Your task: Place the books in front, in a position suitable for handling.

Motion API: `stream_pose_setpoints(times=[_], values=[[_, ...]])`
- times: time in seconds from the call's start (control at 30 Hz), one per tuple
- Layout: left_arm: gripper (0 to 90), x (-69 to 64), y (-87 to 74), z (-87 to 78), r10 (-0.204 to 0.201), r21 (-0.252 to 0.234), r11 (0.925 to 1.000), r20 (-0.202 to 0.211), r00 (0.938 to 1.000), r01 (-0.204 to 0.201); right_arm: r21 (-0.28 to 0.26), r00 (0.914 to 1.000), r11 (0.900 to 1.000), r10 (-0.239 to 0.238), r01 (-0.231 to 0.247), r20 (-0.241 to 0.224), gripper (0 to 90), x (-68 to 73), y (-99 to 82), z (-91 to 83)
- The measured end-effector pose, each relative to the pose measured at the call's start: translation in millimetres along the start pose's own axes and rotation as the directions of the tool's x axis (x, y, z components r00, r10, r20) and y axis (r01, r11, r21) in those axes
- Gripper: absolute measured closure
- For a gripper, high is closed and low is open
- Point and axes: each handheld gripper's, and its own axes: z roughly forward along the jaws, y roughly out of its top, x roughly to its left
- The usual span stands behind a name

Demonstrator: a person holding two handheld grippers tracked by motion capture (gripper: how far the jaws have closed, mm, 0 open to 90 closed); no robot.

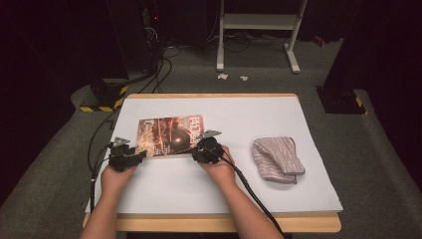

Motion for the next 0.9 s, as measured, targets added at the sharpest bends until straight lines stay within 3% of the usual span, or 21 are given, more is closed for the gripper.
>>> stream_pose_setpoints(times=[0.03, 0.07, 0.1, 0.13, 0.27, 0.37, 0.47, 0.53, 0.6, 0.77, 0.9], values=[[46.1, 1.8, -1.5, -1.5, -0.025, -0.001, 0.9997, 0.017, 0.9996, 0.025, -0.005, 0.9999, 0.9999, 0.012, -0.012, 0.001, 47.3, -5.3, -3.5, -8.3], [45.8, 1.8, -1.5, -1.5, -0.025, -0.001, 0.9997, 0.017, 0.9996, 0.025, -0.005, 0.9999, 0.9999, 0.012, -0.012, 0.001, 47.3, -5.3, -3.5, -8.3], [44.4, 3.0, -1.9, -2.3, -0.030, -0.005, 0.9995, 0.020, 0.9994, 0.030, -0.024, 0.9994, 0.9991, 0.034, -0.034, -0.006, 43.4, -14.0, -7.4, -16.8], [43.0, 3.7, -2.2, -3.2, -0.029, -0.019, 0.9994, 0.000, 0.9996, 0.029, -0.038, 0.9990, 0.9983, 0.044, -0.044, -0.007, 41.0, -17.8, -8.8, -20.5], [40.7, 5.9, -0.7, -1.2, -0.043, -0.044, 0.9981, 0.002, 0.9991, 0.043, -0.071, 0.9981, 0.9956, 0.061, -0.061, -0.007, 40.0, -23.8, -7.1, -24.3], [40.1, 8.6, 7.4, 10.5, -0.053, -0.039, 0.9978, -0.004, 0.9986, 0.053, -0.049, 0.9970, 0.9959, 0.077, -0.076, 0.012, 40.7, -23.5, 3.0, -4.0], [41.6, 14.2, 7.9, 14.8, -0.106, -0.025, 0.9940, 0.029, 0.9939, 0.107, 0.002, 0.9955, 0.9957, 0.093, -0.093, 0.020, 43.3, -22.7, 7.4, 23.7], [43.6, 14.3, 7.7, 14.2, -0.110, -0.022, 0.9936, 0.040, 0.9932, 0.111, 0.013, 0.9954, 0.9956, 0.093, -0.093, 0.022, 42.3, -22.6, 7.6, 28.1], [46.0, 10.1, 7.4, 13.9, -0.080, -0.019, 0.9966, 0.015, 0.9967, 0.081, 0.016, 0.9933, 0.9933, 0.114, -0.114, 0.018, 42.7, -24.6, 5.3, 33.6], [46.2, 2.8, 5.5, 10.4, -0.046, -0.005, 0.9989, 0.009, 0.9989, 0.046, 0.020, 0.9932, 0.9930, 0.116, -0.116, 0.006, 44.9, -24.8, -1.0, 26.6], [46.7, -17.6, -1.3, 2.9, 0.010, -0.001, 0.9999, 0.010, 0.9999, -0.010, 0.016, 0.9936, 0.9936, 0.111, -0.112, 0.017, 45.1, -22.4, -18.4, 7.5]])
